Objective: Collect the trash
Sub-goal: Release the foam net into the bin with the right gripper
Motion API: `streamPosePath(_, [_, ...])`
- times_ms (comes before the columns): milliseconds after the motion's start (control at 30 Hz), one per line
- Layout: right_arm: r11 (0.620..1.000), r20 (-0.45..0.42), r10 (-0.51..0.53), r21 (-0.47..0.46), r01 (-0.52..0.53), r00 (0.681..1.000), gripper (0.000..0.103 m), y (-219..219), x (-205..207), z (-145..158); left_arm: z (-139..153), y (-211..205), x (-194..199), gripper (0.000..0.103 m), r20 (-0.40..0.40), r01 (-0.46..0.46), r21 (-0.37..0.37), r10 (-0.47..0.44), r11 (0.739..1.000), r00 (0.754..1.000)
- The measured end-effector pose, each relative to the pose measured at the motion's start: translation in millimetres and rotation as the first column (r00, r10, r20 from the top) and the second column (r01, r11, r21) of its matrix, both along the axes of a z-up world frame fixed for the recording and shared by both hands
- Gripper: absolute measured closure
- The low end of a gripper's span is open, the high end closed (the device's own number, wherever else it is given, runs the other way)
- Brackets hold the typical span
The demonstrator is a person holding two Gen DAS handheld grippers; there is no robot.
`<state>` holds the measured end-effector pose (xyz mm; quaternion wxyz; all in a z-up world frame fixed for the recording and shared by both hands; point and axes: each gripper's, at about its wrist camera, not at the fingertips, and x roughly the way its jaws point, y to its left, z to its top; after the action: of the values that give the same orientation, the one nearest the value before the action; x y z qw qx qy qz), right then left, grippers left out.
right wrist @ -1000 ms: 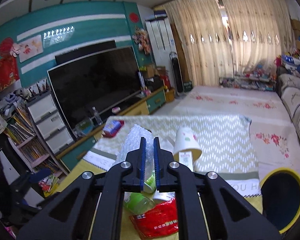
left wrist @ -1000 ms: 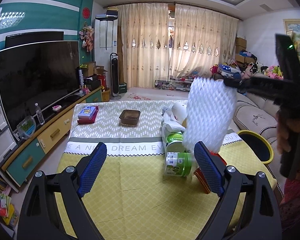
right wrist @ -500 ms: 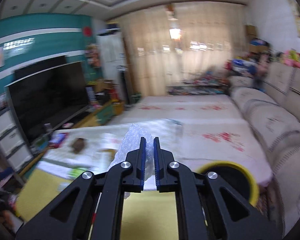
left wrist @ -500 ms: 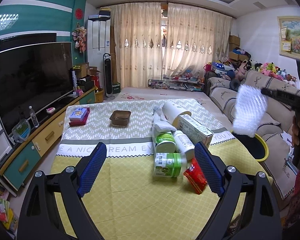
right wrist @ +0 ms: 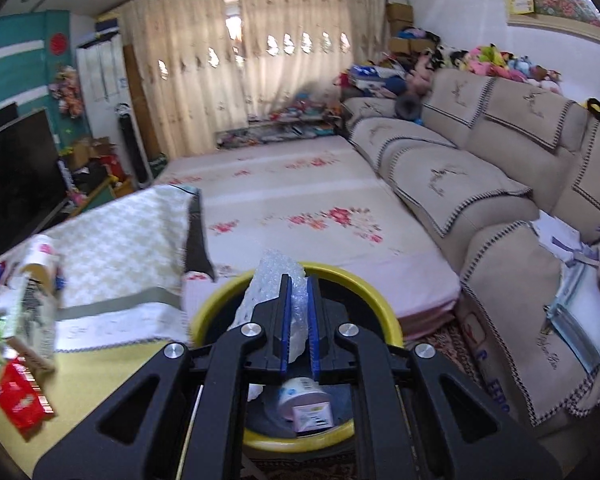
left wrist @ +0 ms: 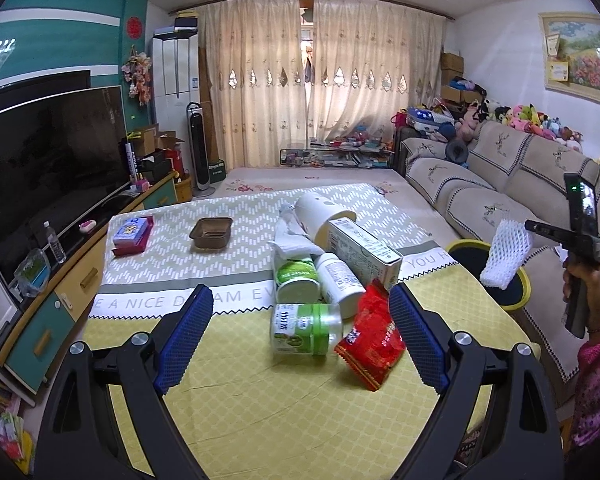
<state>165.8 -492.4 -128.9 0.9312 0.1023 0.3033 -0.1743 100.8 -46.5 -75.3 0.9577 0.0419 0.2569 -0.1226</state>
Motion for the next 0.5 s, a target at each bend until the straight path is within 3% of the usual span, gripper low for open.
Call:
streamPosePath(33, [1.000,-0.012,-0.018,-0.009,0.018,1.000,0.091,-5,4,-5,-1,-2,1,0.015,-0.004,0.004,0.003,-0.004,1.000,1.000])
streamPosePath(133, [0.998,-0.010,-0.059,-0.013,0.059,0.998,0.062,-9,7,-15,-5,-6,4,0.015,-0.017,0.010,0.004,-0.009,1.000,1.000])
streamPosePath(500, [0.999,0.049,-0.030,-0.008,0.031,0.998,0.061,14,-12,2,-26,-14,14,0.015,-0.072,0.038,0.008,-0.037,0.999,0.997])
